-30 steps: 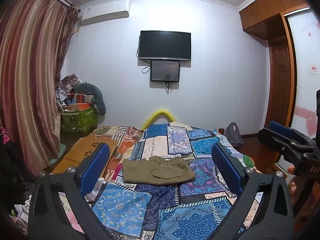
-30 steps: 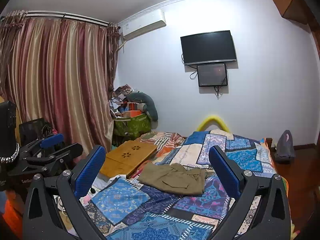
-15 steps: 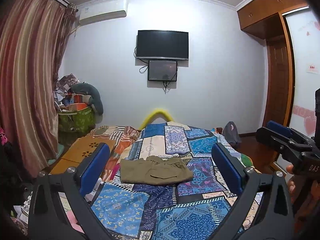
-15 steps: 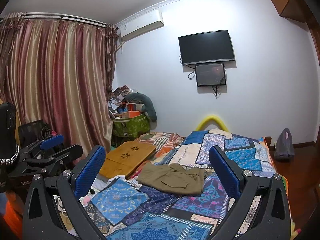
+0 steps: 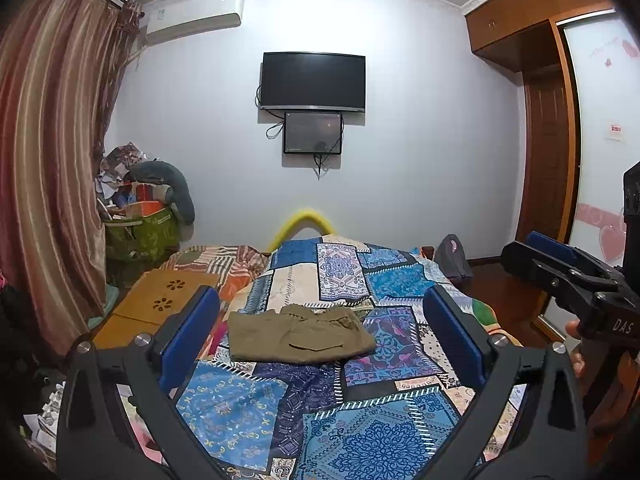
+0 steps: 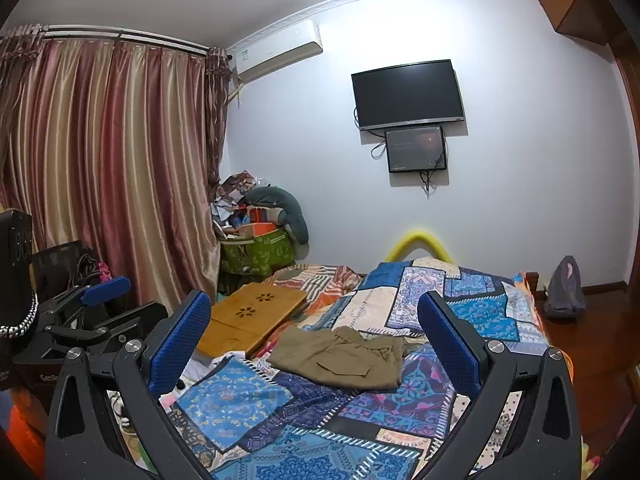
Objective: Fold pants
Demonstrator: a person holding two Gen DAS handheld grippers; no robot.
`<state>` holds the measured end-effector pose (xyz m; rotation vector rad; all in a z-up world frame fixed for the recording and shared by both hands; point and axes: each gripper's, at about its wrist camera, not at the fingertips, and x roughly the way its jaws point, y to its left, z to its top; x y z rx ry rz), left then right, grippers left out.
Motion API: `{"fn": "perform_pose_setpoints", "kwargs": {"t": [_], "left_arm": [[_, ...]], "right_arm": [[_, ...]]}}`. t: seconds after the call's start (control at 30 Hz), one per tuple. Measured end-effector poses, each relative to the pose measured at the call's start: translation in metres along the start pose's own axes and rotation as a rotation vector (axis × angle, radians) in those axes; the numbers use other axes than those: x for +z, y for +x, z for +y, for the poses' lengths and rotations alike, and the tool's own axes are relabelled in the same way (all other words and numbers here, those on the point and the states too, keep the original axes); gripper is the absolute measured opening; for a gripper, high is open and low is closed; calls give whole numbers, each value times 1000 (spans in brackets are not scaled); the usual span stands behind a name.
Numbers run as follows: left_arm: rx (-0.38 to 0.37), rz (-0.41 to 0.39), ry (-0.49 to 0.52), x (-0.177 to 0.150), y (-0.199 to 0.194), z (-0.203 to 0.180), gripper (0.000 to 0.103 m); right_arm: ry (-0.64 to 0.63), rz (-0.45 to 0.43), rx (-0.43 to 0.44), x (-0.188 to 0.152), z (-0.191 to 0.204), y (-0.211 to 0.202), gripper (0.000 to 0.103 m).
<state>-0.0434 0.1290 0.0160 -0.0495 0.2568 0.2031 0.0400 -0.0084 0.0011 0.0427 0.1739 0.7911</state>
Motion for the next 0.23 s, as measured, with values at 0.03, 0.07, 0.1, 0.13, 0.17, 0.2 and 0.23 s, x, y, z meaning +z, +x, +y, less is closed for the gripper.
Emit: {"fn": "perform_pose_setpoints", "kwargs": {"t": [0.03, 0.07, 0.1, 0.13, 0.17, 0.2, 0.23], "left_arm": [[-2, 2, -1, 0, 1, 0, 103], [-7, 5, -1, 0, 1, 0, 103], [-9, 7, -1, 0, 2, 0, 103], [-11, 9, 1, 0, 3, -1, 103], [-10, 9, 5, 1, 4, -2, 103], [-9, 9, 9, 1, 5, -3, 103], [-8, 9, 12, 0, 5, -3, 103]], "right_arm": [[2, 0, 0, 0, -1, 0, 103], [3, 1, 0, -1, -1, 0, 103], [4, 2, -1, -1, -2, 1, 103], [5, 2, -1, -1, -2, 1, 103], [5, 2, -3, -1, -3, 1, 103], [6, 2, -4, -2, -2, 1, 103], [6, 3, -4, -3, -3, 1, 103]]}}
